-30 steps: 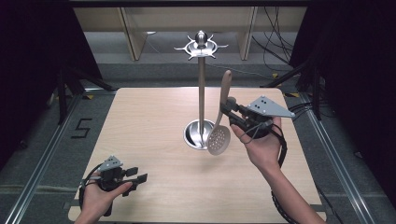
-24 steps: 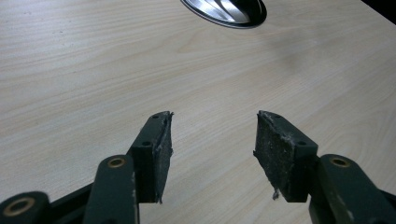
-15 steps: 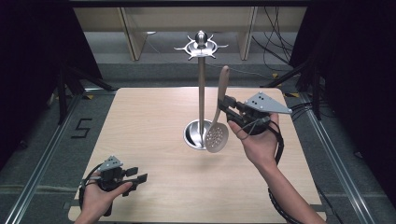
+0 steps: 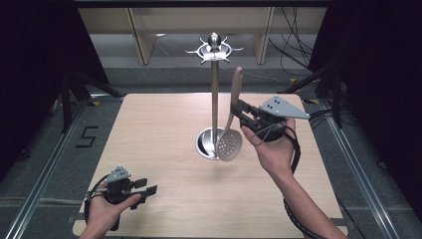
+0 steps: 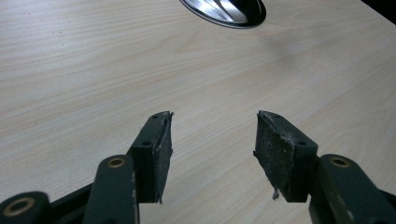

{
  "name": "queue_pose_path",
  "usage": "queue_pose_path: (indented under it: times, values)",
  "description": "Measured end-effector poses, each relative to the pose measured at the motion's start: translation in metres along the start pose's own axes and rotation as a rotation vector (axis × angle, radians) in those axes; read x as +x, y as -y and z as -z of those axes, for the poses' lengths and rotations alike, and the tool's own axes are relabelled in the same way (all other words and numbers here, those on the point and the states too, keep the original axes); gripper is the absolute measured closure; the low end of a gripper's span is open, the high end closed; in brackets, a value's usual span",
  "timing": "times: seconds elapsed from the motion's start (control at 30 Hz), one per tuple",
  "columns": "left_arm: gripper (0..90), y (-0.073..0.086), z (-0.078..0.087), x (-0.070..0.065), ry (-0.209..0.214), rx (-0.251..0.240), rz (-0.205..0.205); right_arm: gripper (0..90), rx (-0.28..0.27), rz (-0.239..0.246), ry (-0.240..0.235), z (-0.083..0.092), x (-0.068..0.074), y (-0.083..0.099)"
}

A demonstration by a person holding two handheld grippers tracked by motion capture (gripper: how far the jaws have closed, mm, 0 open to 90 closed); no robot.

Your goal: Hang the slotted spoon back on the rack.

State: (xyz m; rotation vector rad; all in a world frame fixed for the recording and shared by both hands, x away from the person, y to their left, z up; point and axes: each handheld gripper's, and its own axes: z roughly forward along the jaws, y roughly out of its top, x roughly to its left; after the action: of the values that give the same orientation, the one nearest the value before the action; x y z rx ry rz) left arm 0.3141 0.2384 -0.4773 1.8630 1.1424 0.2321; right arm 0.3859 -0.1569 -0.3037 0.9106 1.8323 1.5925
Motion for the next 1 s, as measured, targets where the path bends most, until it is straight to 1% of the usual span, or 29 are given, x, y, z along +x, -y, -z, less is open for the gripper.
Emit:
queue_pose_path:
  times: [0.07, 0.13, 0.17, 0.2, 0.23, 0.27, 0.33, 0.37, 0.43, 0.47, 0.5, 0.63, 0.7, 0.73, 0.77, 0.8, 0.87, 0.97, 1.0]
  values:
    - [45.0, 0.0, 0.0, 0.0, 0.0, 0.0, 0.001, 73.5, 0.004, 0.005, 0.003, -0.001, 0.0, -0.001]
    - [45.1, 0.0, 0.0, 0.0, 0.0, 0.0, 0.001, 73.5, -0.012, 0.028, 0.005, -0.002, -0.001, -0.002]
    - [45.0, 0.0, 0.0, 0.0, 0.0, 0.0, 0.001, 73.5, -0.004, 0.006, -0.002, -0.002, 0.0, -0.002]
    - [45.0, 0.0, 0.0, 0.0, 0.0, 0.0, 0.001, 73.5, 0.004, -0.007, 0.005, -0.002, 0.001, -0.002]
    - [45.0, 0.0, 0.0, 0.0, 0.0, 0.0, 0.0, 73.5, -0.001, 0.006, 0.0, -0.002, 0.001, -0.003]
    - [45.0, 0.0, 0.0, 0.0, 0.0, 0.0, 0.001, 73.5, 0.001, 0.003, 0.003, -0.002, 0.001, -0.003]
    - [45.1, 0.0, 0.0, 0.0, 0.0, -0.001, 0.001, 73.5, -0.005, 0.014, 0.007, -0.003, 0.0, -0.005]
    - [45.0, 0.0, 0.0, 0.0, 0.0, -0.001, 0.001, 73.5, -0.002, 0.005, 0.011, -0.003, 0.001, -0.005]
    - [45.0, 0.0, 0.0, 0.0, -0.002, 0.002, 0.001, 73.5, -0.005, 0.004, 0.007, -0.003, 0.001, -0.006]
    - [45.0, 0.0, 0.0, 0.0, -0.003, 0.005, 0.007, 73.5, -0.008, -0.003, 0.006, -0.004, 0.001, -0.006]
    - [45.0, 0.0, 0.0, 0.0, 0.0, 0.001, 0.002, 73.5, -0.008, 0.015, 0.006, -0.004, 0.0, -0.007]
    - [45.0, 0.0, 0.0, 0.0, -0.001, 0.002, 0.009, 73.5, -0.004, 0.007, 0.011, -0.005, 0.001, -0.009]
    - [45.0, 0.0, 0.0, 0.0, -0.001, 0.001, 0.009, 73.5, -0.015, 0.014, 0.019, -0.006, 0.0, -0.009]
    - [45.0, 0.0, 0.0, 0.0, -0.002, 0.001, 0.009, 73.5, -0.019, 0.031, 0.02, -0.006, -0.001, -0.009]
    - [45.0, 0.0, 0.0, 0.0, -0.001, 0.0, 0.005, 73.5, -0.009, 0.018, 0.017, -0.006, -0.001, -0.01]
    - [45.0, 0.0, 0.0, 0.0, 0.0, 0.002, 0.008, 73.5, 0.0, -0.013, 0.012, -0.006, 0.001, -0.01]
    - [45.0, 0.0, 0.0, 0.0, 0.0, 0.0, 0.001, 73.5, -0.004, 0.007, 0.011, -0.007, -0.001, -0.01]
    - [45.0, 0.0, 0.0, 0.0, 0.002, 0.0, 0.0, 73.5, 0.001, -0.01, 0.017, -0.007, -0.001, -0.011]
    - [45.0, 0.0, 0.0, 0.0, 0.002, 0.001, 0.0, 73.5, -0.001, 0.003, 0.013, -0.008, -0.002, -0.012]
